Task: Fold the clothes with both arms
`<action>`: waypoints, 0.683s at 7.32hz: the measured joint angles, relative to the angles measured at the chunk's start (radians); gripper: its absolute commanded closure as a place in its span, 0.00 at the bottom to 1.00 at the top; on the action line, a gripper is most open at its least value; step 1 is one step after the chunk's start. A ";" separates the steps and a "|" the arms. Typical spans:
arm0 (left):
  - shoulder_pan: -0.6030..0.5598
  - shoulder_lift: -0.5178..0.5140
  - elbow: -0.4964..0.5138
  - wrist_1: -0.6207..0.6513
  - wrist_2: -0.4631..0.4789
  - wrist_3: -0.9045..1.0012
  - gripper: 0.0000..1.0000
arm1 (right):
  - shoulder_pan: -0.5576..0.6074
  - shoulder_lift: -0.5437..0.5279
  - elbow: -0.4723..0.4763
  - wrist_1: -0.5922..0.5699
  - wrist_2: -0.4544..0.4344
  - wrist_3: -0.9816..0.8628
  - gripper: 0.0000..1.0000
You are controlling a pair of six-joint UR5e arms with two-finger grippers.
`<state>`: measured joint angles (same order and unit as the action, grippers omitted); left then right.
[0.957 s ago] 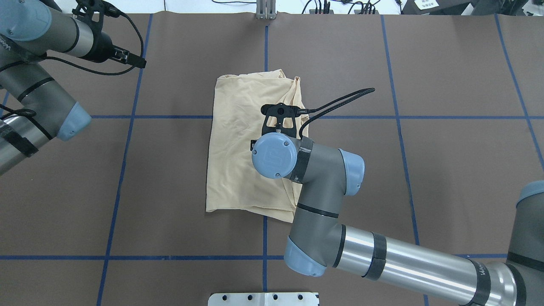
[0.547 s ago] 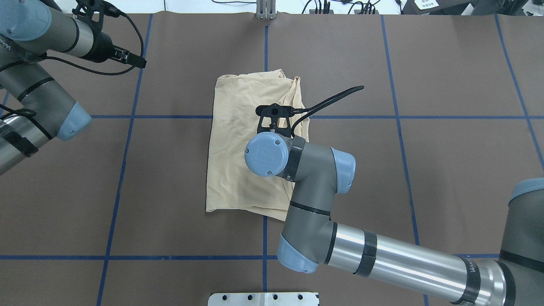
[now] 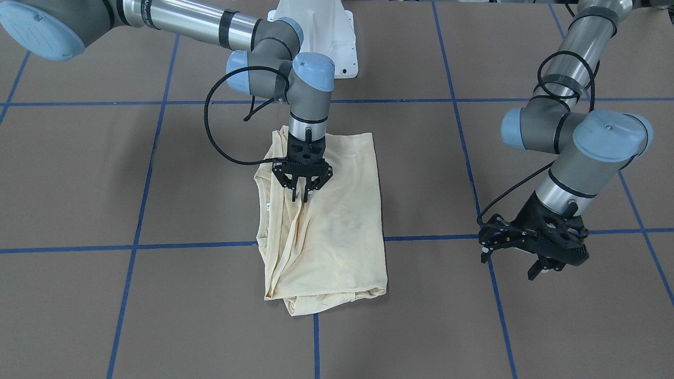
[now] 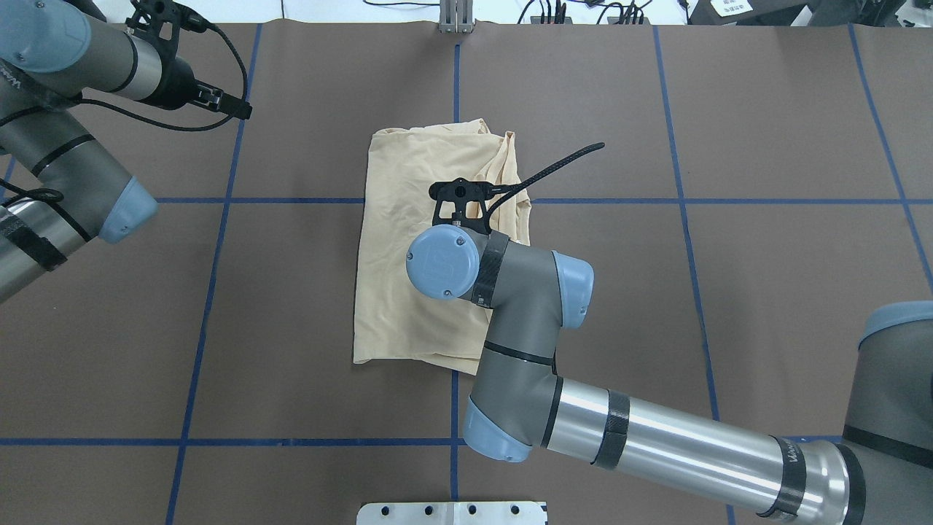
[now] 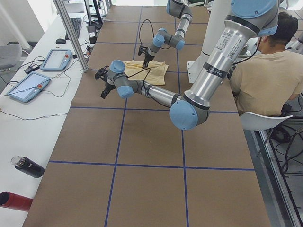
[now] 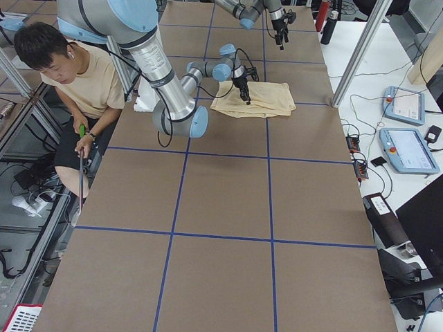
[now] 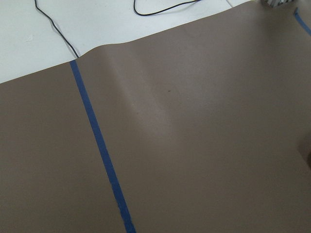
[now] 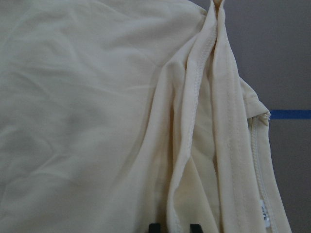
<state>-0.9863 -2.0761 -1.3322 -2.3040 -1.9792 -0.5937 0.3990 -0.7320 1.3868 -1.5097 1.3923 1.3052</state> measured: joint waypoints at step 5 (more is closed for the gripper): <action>0.003 0.001 0.001 0.000 0.000 -0.001 0.00 | 0.046 -0.163 0.169 0.010 0.024 -0.152 0.75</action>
<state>-0.9838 -2.0755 -1.3313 -2.3040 -1.9788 -0.5950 0.4446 -0.8953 1.5560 -1.4997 1.4164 1.1532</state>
